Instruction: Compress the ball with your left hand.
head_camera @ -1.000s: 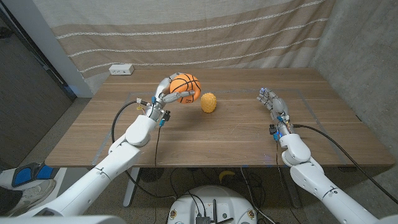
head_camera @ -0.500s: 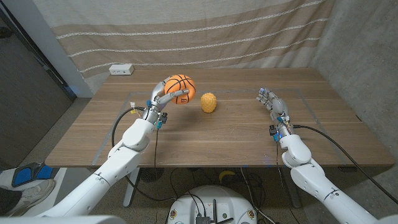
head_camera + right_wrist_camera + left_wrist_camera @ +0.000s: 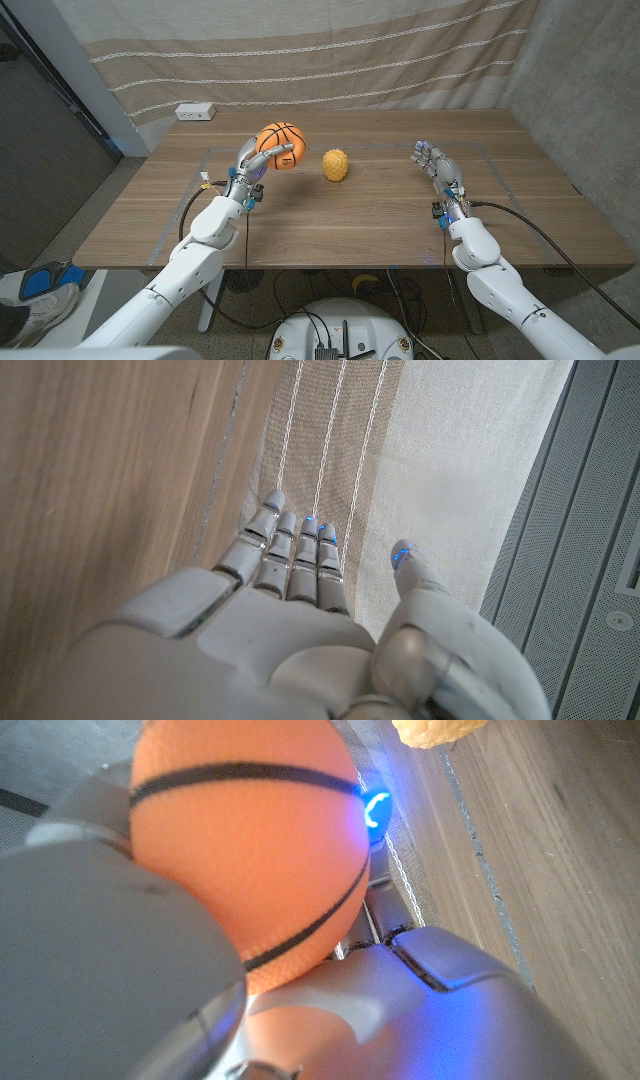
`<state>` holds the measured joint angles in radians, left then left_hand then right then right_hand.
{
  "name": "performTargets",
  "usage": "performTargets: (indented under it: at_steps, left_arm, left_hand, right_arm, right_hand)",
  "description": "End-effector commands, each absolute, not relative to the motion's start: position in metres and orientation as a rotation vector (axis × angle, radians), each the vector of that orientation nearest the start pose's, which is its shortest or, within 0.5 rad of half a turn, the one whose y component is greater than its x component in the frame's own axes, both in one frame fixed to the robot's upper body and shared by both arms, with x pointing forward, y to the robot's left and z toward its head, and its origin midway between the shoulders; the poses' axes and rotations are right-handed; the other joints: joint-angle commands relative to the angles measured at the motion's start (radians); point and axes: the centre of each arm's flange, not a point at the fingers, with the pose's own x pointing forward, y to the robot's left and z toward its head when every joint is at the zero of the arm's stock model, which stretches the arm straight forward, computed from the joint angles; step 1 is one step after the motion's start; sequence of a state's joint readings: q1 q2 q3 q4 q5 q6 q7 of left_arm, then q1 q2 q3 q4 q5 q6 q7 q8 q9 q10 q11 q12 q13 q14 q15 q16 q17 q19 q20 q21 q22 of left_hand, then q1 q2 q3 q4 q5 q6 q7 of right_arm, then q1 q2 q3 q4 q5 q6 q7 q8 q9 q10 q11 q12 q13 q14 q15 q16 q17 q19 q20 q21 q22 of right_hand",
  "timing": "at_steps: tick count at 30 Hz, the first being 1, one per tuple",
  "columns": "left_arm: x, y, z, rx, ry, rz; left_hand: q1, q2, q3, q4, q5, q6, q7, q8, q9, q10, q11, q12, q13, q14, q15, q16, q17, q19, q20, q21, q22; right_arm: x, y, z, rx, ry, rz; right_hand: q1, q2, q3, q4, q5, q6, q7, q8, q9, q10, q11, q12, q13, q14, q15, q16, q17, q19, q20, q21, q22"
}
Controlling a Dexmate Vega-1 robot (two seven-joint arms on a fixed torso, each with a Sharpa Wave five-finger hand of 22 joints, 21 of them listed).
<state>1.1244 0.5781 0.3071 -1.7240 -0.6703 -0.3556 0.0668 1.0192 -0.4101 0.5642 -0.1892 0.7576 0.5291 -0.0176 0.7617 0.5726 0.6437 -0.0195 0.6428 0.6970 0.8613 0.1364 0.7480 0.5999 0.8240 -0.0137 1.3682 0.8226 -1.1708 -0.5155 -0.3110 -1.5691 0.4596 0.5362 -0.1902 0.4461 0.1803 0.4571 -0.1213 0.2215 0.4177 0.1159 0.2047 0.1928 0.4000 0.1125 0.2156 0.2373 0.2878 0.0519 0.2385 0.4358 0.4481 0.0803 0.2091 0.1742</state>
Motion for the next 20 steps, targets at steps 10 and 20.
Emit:
performTargets:
  at_steps: [10,20]
  left_arm:
    - [0.560,0.268,-0.047,-0.331,-0.612,-0.352]
    - [0.567,0.269,-0.050,-0.393,-0.561,-0.383]
  left_hand:
    - [0.453,0.350,0.352,0.008,0.002,0.380,0.046,-0.004,0.391,0.385,-0.093,0.036,0.274,0.335,-0.358,0.106,0.278,0.096,-0.201,-0.007,-0.009]
    - [0.451,0.350,0.349,0.007,-0.001,0.380,0.046,-0.009,0.395,0.383,-0.092,0.033,0.273,0.338,-0.357,0.100,0.286,0.093,-0.201,-0.003,-0.028]
  right_arm:
    - [0.549,-0.268,-0.077,0.041,-0.823,0.105]
    - [0.551,-0.270,-0.073,0.045,-0.846,0.106]
  right_hand:
    - [-0.008,-0.008,0.000,-0.007,0.007,0.016,0.000,-0.002,0.003,0.012,-0.001,0.003,0.002,0.006,0.003,0.009,0.001,0.010,-0.002,0.001,0.005]
    - [-0.009,-0.009,0.000,-0.008,0.007,0.016,0.000,-0.003,0.003,0.014,0.000,0.004,0.002,0.006,0.003,0.009,0.001,0.011,-0.002,0.001,0.005]
